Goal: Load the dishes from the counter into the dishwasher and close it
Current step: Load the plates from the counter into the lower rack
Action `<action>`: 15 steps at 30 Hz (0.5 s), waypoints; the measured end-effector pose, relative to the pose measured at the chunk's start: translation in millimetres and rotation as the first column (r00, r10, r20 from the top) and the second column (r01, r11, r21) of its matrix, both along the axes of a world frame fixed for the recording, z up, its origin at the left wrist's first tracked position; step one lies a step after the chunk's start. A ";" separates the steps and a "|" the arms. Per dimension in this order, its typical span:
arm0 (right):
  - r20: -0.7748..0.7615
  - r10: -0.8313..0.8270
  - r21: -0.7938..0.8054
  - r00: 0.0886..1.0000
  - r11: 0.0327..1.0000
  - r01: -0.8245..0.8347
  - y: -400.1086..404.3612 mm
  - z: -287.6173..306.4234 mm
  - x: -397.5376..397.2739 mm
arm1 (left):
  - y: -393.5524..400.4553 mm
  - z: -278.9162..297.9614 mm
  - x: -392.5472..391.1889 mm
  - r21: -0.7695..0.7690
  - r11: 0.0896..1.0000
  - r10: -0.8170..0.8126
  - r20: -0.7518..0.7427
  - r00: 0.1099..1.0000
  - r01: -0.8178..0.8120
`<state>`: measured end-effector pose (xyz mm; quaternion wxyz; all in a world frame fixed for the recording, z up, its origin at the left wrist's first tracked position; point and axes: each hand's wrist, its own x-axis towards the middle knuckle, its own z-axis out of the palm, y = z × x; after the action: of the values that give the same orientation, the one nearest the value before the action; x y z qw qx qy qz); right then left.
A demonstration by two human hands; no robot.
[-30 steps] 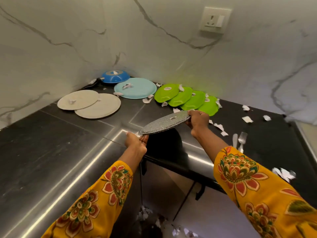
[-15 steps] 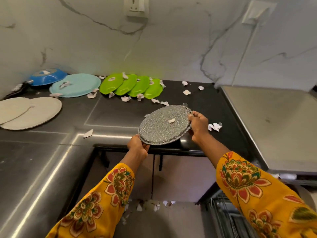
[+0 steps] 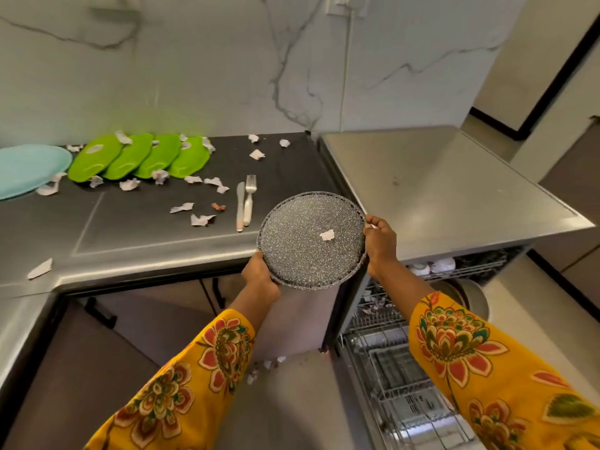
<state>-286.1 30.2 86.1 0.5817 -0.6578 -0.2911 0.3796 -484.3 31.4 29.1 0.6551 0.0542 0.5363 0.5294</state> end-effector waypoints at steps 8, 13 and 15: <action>0.025 -0.103 -0.070 0.994 0.992 0.105 -47.2 -10.8 114.3 | -35.3 -9.4 116.4 0.011 0.992 -0.125 0.021 0.992 0.125; 0.011 -0.158 -0.102 0.987 0.982 0.158 -79.6 -27.1 168.3 | -63.3 -11.5 171.5 -0.016 0.975 -0.222 0.058 0.973 0.223; 0.016 -0.187 -0.136 0.982 0.973 0.187 -95.8 -33.9 186.1 | -75.3 -13.7 190.4 -0.021 0.965 -0.259 0.075 0.963 0.261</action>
<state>-100.0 -65.6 52.2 0.5680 -0.7211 -0.2022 0.3414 -293.9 -43.8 15.4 0.7385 0.0950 0.5089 0.4321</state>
